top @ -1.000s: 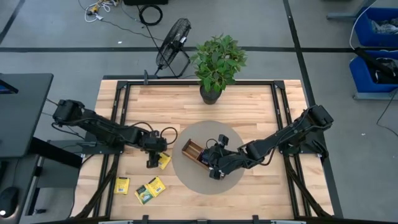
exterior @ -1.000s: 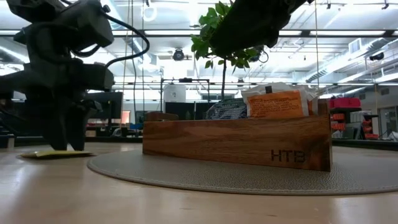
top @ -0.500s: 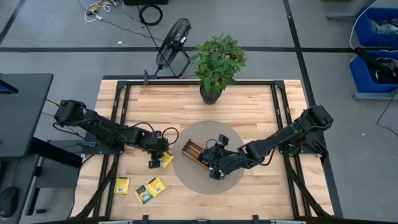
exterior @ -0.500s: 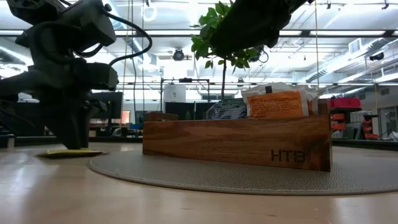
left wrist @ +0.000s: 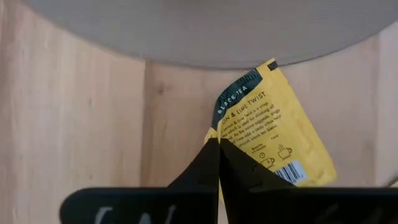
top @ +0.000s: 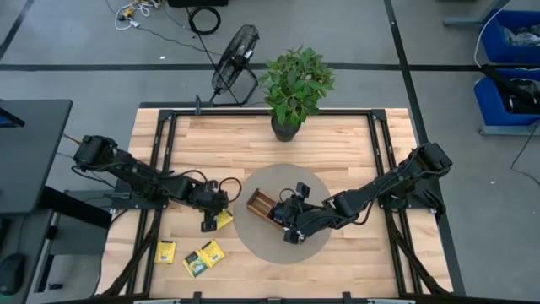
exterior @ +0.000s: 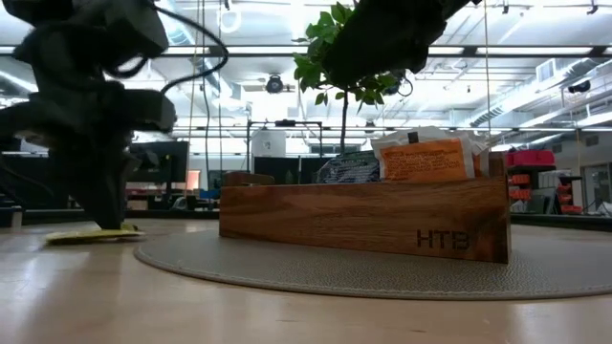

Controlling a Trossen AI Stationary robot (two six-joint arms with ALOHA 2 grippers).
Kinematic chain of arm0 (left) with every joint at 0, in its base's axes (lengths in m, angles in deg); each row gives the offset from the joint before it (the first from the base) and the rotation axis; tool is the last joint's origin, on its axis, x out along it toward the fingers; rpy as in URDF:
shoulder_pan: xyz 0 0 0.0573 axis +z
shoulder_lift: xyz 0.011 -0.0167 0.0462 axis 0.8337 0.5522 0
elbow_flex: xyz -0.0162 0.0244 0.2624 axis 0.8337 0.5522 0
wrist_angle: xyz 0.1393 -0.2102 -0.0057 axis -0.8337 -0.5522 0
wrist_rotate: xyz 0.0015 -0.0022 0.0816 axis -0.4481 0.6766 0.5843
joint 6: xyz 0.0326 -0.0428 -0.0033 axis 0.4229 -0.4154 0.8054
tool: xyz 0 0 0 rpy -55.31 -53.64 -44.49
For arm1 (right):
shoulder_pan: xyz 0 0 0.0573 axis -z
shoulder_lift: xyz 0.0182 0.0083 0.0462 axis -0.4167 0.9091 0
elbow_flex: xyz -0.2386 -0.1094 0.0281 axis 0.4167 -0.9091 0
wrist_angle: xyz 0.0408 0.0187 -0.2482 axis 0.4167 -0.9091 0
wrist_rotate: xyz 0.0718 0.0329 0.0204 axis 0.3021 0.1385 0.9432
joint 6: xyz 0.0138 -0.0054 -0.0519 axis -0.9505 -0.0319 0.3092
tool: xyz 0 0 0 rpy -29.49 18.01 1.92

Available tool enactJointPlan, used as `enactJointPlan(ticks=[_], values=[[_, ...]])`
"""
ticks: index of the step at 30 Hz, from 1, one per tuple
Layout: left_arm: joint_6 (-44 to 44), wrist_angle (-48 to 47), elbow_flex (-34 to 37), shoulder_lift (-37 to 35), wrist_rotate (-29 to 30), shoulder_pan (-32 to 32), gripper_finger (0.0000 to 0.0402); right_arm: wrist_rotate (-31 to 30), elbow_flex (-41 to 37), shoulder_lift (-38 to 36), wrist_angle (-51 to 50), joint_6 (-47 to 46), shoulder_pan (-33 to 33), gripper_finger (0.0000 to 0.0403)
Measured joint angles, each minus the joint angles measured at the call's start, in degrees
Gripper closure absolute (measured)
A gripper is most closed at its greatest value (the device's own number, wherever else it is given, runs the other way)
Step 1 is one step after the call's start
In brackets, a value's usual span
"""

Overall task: Pick & Place Tea
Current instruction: Put the yellow tea bag into the top section of the wooden organizer

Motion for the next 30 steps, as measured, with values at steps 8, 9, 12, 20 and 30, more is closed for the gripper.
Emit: enactJointPlan(ticks=[8, 9, 12, 20, 30], values=[[-0.2, -6.4, -7.3, 0.0, 9.5, -5.6, 0.04, 0.0, 0.0, 0.0, 6.2, 2.1, 0.5, 0.0243], [-0.3, -7.4, -8.4, 0.0, 10.7, -6.4, 0.04, 0.1, 0.0, 0.0, 6.7, 2.1, 0.6, 0.0243], [-1.2, -11.6, -11.4, 0.0, 13.9, -8.9, 0.04, 1.7, 0.0, 0.0, 7.4, 0.6, 1.3, 0.0243], [-1.7, -16.0, -18.2, 0.0, 21.4, -14.7, 0.04, 9.4, 0.0, 0.0, 9.1, -4.3, 3.7, 0.0243], [3.1, -13.5, -23.2, -0.1, 31.1, -14.6, 0.0401, 14.1, 0.0, 0.0, 13.3, 1.2, 4.5, 0.0243]])
